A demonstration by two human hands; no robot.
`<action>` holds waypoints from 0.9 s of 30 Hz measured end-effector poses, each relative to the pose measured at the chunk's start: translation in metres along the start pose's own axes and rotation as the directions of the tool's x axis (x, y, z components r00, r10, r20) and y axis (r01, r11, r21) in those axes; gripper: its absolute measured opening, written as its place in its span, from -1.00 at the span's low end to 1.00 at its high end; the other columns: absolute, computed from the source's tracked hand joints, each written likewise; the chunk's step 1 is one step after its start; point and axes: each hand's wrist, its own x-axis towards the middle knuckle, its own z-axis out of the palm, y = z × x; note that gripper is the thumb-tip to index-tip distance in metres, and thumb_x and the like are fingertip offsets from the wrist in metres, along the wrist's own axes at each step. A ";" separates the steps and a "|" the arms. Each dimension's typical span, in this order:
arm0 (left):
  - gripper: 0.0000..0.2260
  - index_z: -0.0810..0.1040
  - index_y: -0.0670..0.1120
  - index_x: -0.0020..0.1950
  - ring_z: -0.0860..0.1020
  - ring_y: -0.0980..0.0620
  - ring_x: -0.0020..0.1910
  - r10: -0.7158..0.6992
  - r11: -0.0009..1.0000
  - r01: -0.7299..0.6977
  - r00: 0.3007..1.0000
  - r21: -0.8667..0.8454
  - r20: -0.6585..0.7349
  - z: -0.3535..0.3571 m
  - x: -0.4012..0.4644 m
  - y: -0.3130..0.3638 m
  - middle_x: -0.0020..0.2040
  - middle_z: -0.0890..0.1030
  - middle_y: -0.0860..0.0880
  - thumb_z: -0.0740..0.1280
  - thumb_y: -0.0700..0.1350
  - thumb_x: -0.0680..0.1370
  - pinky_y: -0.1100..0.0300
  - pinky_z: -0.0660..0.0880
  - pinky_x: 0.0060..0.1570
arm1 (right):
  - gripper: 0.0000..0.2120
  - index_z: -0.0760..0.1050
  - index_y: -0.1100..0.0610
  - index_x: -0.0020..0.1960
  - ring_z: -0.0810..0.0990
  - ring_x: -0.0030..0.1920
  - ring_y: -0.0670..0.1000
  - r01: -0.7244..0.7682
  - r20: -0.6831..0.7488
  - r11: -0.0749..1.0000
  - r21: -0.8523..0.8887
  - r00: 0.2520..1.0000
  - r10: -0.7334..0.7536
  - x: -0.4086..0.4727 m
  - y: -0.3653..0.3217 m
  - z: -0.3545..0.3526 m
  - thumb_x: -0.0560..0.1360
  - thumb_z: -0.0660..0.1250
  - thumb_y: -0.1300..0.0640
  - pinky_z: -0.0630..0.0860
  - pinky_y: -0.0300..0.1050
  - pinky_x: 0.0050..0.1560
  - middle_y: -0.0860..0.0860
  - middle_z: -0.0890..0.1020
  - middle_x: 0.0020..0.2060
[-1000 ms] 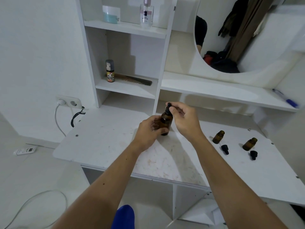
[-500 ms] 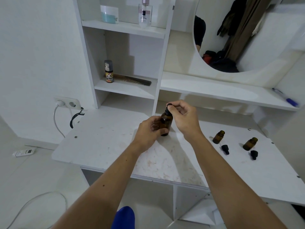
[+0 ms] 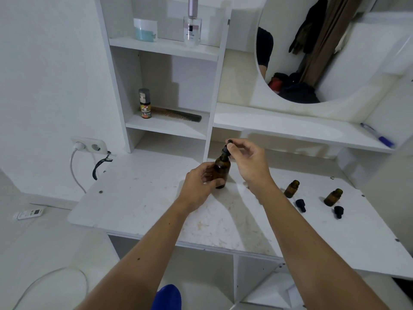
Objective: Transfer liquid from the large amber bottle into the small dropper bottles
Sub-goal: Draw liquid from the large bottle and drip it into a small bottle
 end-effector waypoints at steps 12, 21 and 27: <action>-0.33 0.43 -0.06 0.48 0.58 0.04 0.23 -0.119 0.990 0.131 0.971 0.046 -0.206 0.008 -0.029 0.014 0.29 0.58 0.05 0.63 -0.08 0.43 0.17 0.56 0.25 | -0.85 0.66 0.15 0.19 0.76 0.01 -0.12 0.221 -0.167 0.972 0.084 0.965 -0.204 0.005 -0.082 -0.038 0.64 0.43 0.22 0.66 -0.26 0.11 0.00 0.75 0.02; -0.67 0.63 -0.05 0.27 0.66 0.20 -0.02 0.003 0.990 0.020 0.986 0.137 -0.168 0.047 -0.066 0.025 0.06 0.70 0.11 0.55 -0.05 0.53 0.43 0.58 -0.02 | -0.90 0.67 0.10 0.12 0.79 0.04 0.01 0.188 -0.216 0.982 0.025 0.960 -0.178 -0.020 -0.054 -0.087 0.63 0.44 0.24 0.67 -0.01 0.25 0.02 0.77 -0.04; -0.51 0.55 -0.09 0.42 0.62 0.11 0.25 0.024 0.994 -0.020 0.999 0.109 -0.036 0.082 -0.037 0.026 0.30 0.64 0.02 0.55 -0.06 0.53 0.28 0.53 0.29 | -0.91 0.66 0.01 0.09 0.76 0.02 -0.16 0.108 -0.223 0.994 -0.023 0.969 -0.111 -0.031 -0.020 -0.102 0.65 0.42 0.17 0.63 -0.30 0.12 -0.10 0.77 -0.05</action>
